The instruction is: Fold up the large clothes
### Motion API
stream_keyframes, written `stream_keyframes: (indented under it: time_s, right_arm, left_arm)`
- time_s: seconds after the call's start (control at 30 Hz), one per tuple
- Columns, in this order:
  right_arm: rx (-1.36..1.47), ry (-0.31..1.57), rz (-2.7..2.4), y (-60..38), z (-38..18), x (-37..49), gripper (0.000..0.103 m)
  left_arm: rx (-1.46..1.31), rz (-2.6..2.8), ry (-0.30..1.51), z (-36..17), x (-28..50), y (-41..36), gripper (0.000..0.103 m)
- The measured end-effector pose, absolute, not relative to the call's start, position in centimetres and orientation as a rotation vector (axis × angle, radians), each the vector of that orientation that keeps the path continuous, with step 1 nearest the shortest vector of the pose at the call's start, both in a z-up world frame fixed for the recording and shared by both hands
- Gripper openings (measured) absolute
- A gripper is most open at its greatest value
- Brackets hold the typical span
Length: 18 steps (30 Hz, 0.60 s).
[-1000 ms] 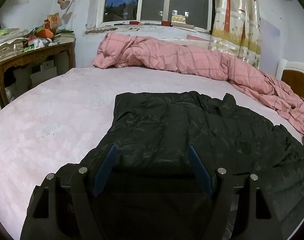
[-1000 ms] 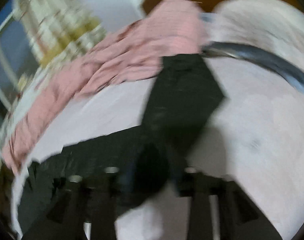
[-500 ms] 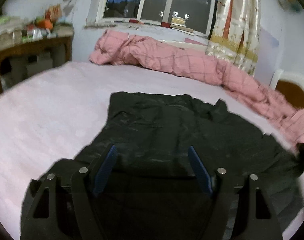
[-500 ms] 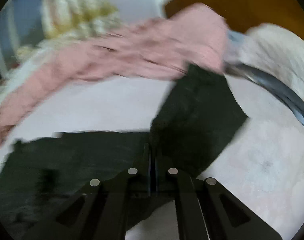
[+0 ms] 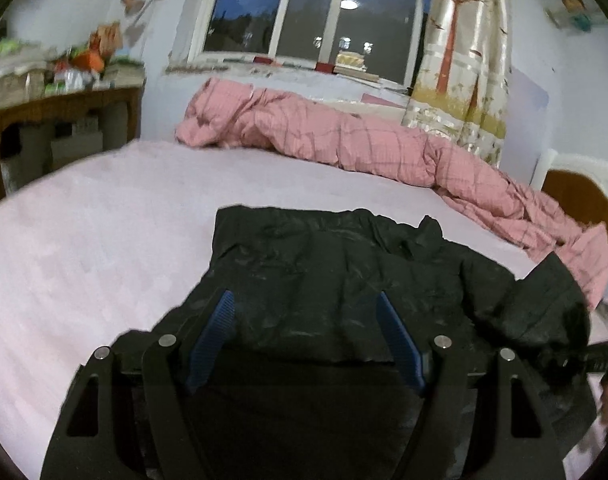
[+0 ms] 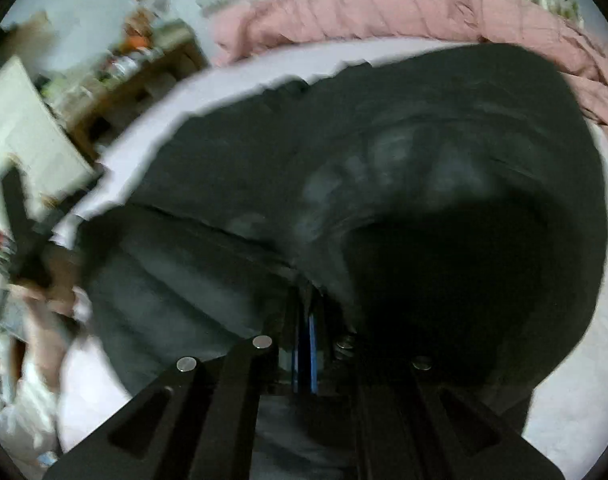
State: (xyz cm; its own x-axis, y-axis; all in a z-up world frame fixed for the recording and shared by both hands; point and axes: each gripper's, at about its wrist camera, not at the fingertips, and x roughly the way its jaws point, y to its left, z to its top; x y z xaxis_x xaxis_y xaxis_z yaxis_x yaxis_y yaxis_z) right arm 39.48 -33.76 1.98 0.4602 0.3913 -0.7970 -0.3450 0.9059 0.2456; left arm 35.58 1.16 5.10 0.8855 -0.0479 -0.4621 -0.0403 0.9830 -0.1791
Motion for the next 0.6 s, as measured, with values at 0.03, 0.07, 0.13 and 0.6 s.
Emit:
stream_keyframes:
  time_s: [0.03,0.07,0.13,0.6]
  right_arm:
    - [0.090,1.007,0.407,-34.6,1.7,39.9,0.003]
    - [0.113,1.010,0.365,-35.3,1.8,40.1,0.003]
    - [0.113,0.980,0.318,-36.2,2.3,40.0,0.004]
    - [0.092,0.784,-0.180,-43.4,7.6,38.3,0.009]
  left_arm:
    - [-0.163,0.000,0.479,5.1,35.6,0.8,0.072]
    - [-0.147,0.003,0.476,5.1,35.5,0.5,0.072]
    - [-0.122,-0.006,0.467,5.1,35.3,-0.1,0.072]
    - [0.020,-0.215,0.514,5.9,33.7,-8.3,0.072]
